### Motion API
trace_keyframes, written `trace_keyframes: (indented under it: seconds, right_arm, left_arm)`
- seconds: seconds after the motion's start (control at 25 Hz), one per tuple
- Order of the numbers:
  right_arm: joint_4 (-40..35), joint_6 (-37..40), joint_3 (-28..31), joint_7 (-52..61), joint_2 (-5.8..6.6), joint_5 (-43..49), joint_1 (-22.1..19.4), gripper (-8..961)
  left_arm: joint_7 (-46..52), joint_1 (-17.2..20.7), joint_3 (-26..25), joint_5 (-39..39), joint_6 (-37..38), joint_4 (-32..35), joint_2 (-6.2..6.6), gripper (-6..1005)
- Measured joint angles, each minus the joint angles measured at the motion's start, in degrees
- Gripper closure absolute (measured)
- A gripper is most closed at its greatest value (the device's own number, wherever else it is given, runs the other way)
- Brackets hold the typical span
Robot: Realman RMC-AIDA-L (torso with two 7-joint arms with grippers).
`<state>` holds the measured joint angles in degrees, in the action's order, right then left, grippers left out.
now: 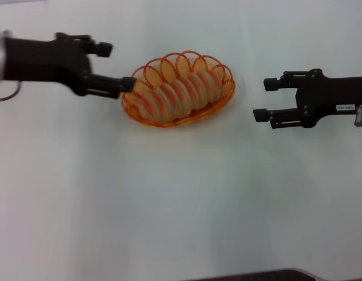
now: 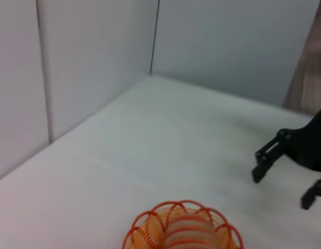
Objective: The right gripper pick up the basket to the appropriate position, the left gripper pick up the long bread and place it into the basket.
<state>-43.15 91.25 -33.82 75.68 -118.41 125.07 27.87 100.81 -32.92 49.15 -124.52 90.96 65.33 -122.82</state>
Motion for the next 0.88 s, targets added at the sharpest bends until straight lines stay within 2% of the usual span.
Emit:
trace_keyframes:
  seconds: [0.08,0.2,0.24,0.28,0.52,0.88]
  right_arm:
    - [0.0,-0.01,0.67,0.0,0.14,0.0,0.03,137]
    - [0.0,0.3,1.6,0.0,0.31,-0.01,-0.11,137]
    - [0.0,0.56,1.9,0.0,0.34,-0.01,-0.22,137]
    - [0.0,0.96,2.11,0.0,0.38,-0.01,-0.33,137]
    - [-0.1,3.87,3.83,-0.04,0.97,-0.01,-0.88,137]
    - [0.09,4.32,4.17,-1.0,1.1,0.0,-1.98,137]
  left_arm:
    - [-2.19,1.24,-4.26,1.49,3.69,-1.3,0.91,81]
    - [-3.99,3.21,-7.71,2.68,7.59,-3.45,2.35,81]
    - [-4.27,3.9,-8.25,2.81,8.25,-4.02,2.71,81]
    - [-4.67,5.48,-8.98,2.91,9.22,-5.03,3.59,81]
    - [-5.53,9.68,-11.32,3.24,11.1,-7.84,5.84,81]
    - [-12.21,12.53,-12.95,2.87,10.74,-13.74,6.27,82]
